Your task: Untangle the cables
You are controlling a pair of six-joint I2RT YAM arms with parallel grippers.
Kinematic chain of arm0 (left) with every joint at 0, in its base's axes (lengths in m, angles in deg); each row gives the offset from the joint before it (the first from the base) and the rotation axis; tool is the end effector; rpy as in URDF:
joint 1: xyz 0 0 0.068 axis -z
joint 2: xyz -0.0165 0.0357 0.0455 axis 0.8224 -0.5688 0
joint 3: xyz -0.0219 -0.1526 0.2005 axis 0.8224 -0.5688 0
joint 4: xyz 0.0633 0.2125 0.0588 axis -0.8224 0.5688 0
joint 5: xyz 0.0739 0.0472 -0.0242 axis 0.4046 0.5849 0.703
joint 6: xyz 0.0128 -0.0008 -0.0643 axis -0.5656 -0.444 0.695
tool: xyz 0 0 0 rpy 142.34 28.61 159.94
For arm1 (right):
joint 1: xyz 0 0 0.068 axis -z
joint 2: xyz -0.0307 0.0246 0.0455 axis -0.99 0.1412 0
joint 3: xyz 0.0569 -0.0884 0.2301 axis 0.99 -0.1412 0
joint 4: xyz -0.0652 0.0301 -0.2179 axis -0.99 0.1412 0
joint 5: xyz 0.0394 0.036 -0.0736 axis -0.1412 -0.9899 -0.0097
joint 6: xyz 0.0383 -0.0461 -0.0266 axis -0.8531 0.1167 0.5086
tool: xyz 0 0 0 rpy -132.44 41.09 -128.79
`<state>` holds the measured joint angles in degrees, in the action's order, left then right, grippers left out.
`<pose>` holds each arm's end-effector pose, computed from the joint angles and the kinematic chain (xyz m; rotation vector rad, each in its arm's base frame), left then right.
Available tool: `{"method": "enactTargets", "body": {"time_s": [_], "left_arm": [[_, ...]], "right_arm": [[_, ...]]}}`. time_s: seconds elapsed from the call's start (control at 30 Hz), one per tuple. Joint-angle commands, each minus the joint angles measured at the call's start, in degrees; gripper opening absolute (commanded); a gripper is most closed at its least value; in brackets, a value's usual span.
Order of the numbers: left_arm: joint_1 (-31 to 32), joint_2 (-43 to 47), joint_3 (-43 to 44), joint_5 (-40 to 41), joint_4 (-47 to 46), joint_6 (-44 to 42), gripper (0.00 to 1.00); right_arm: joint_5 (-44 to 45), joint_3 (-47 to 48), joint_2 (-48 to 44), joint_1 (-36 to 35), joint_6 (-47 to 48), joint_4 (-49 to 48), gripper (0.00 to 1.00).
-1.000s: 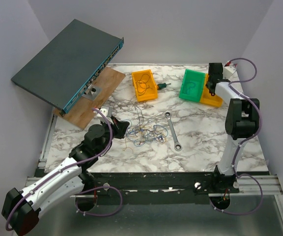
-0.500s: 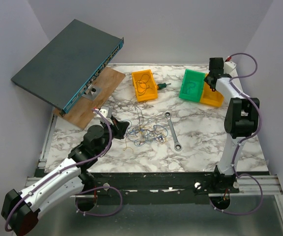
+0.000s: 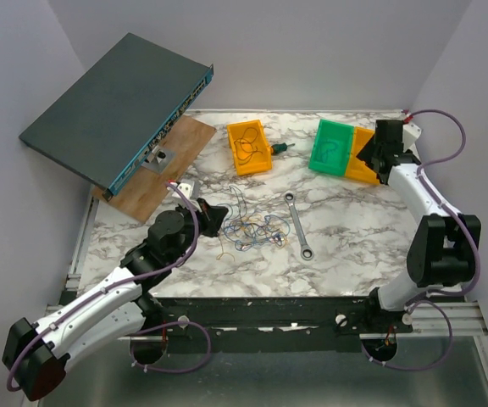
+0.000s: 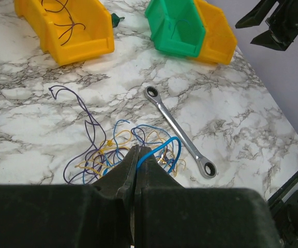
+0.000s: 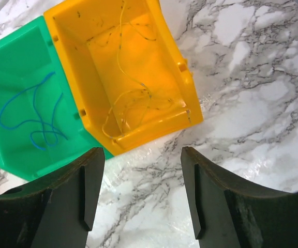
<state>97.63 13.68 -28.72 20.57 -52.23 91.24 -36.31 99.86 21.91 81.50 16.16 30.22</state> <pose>0.1390 -0.1164 0.2601 0.0661 1.7804 -0.8153 0.3403 -0.0181 0.2505 0.8194 2.0778 -0.1498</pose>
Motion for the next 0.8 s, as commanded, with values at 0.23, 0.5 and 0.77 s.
{"method": "enactTargets", "body": {"time_s": [0.23, 0.5, 0.77], "left_arm": [[2.9, -0.9, 3.7, -0.2, 0.4, -1.2, 0.0], [5.1, -4.2, 6.0, 0.2, 1.6, -2.9, 0.0], [5.4, -4.6, 9.5, 1.0, 3.9, -5.4, 0.0]], "right_arm": [[-2.4, -4.3, -4.6, 0.1, -2.3, -4.2, 0.66], [-35.2, -14.9, -12.5, -1.0, -1.2, -20.7, 0.62], [-33.2, -17.5, -18.8, -23.2, 5.4, -11.8, 0.63]]}}
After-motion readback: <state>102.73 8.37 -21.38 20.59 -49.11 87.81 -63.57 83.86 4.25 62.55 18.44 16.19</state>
